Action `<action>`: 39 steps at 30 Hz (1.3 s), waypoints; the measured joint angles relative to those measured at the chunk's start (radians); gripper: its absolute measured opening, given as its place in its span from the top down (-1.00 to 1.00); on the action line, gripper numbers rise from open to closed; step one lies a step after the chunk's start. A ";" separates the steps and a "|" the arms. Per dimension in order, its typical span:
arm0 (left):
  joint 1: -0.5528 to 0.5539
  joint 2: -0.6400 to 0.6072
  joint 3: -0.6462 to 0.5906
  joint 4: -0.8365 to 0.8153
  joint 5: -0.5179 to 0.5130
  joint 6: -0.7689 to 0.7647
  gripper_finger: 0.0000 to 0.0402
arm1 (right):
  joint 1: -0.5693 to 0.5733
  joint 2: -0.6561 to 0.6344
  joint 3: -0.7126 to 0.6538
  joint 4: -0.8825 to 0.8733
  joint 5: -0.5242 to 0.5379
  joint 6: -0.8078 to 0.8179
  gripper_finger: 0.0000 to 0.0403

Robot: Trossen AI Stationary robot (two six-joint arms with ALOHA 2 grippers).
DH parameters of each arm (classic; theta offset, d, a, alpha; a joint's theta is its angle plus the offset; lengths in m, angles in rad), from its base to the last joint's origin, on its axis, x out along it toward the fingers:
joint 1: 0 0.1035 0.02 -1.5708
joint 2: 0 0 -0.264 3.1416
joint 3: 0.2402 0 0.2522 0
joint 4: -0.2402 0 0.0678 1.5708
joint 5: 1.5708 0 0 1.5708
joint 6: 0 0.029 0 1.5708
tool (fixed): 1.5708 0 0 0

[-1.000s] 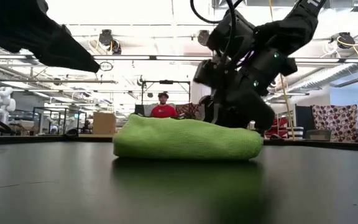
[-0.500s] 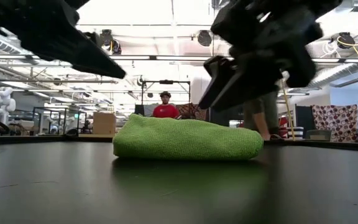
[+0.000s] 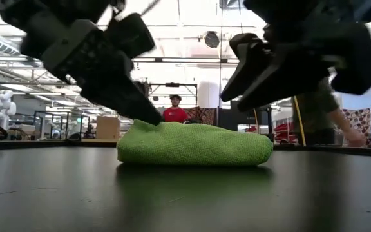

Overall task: Roll towel
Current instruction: Roll the green towel on the table

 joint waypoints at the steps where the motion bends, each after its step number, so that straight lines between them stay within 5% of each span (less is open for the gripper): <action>1: 0.012 0.011 0.007 -0.008 0.038 -0.013 -0.22 | -0.012 0.000 0.000 0.005 0.011 -0.011 0.07; 6: 0.033 0.087 0.044 -0.020 0.146 -0.034 -0.11 | -0.126 0.000 0.000 0.064 -0.024 -0.015 0.07; 18: 0.017 0.146 0.124 -0.080 0.149 0.019 0.50 | -0.344 0.155 0.001 0.222 -0.360 -0.045 0.17; 32: -0.082 0.144 0.212 -0.319 -0.008 0.029 0.55 | -0.387 0.221 0.007 0.097 -0.378 0.025 0.76; 39: -0.133 0.145 0.255 -0.395 -0.046 0.013 0.55 | -0.388 0.221 0.006 0.050 -0.393 0.054 0.90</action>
